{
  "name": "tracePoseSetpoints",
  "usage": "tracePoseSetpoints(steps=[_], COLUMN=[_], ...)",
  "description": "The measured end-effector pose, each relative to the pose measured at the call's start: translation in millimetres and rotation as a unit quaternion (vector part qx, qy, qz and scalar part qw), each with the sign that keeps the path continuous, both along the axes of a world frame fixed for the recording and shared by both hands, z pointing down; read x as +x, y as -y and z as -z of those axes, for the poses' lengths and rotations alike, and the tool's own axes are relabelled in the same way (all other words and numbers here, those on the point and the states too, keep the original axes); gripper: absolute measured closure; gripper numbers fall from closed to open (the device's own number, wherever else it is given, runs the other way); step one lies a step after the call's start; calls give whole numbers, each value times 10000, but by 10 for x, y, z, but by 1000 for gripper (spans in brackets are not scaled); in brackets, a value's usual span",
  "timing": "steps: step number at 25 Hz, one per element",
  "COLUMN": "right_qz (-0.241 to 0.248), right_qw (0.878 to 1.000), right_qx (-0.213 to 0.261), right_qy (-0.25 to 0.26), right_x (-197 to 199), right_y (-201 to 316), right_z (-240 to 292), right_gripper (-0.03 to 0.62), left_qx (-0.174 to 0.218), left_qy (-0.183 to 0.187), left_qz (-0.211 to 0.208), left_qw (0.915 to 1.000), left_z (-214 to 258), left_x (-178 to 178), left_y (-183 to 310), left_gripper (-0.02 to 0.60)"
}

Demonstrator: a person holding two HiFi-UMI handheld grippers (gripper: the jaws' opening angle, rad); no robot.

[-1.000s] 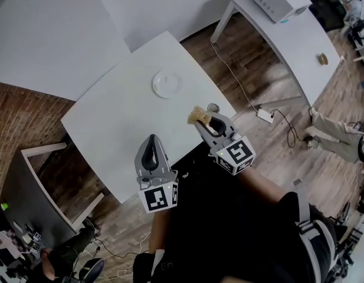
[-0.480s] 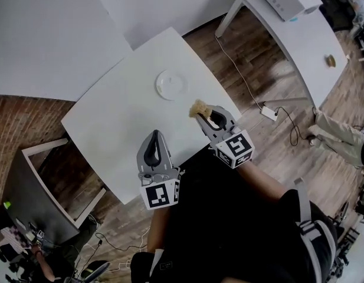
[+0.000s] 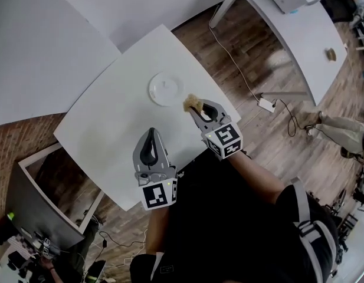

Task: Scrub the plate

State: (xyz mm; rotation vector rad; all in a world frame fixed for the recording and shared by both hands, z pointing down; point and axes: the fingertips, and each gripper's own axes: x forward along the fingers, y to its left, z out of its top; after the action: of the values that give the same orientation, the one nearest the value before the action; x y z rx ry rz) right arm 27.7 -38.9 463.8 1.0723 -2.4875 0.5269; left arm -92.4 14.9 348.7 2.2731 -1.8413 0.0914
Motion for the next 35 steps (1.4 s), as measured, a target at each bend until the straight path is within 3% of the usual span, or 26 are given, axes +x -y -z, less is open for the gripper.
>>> tracePoseSetpoints(steps=[16,35], right_qz=[-66,195], right_qw=[9935,9812], right_qx=[-997,-1741], right_qy=[-546,-808], right_x=[-78,-234], right_y=[556,862], right_z=[-1025,-1585], right_gripper=[513,513], left_qx=[-339,-619], left_qy=[-40,-160], left_qz=[62,-30], left_qw=[9994,9980], left_z=[-401,-682], left_x=[-36,22], left_y=[576,926], left_gripper=[580,580])
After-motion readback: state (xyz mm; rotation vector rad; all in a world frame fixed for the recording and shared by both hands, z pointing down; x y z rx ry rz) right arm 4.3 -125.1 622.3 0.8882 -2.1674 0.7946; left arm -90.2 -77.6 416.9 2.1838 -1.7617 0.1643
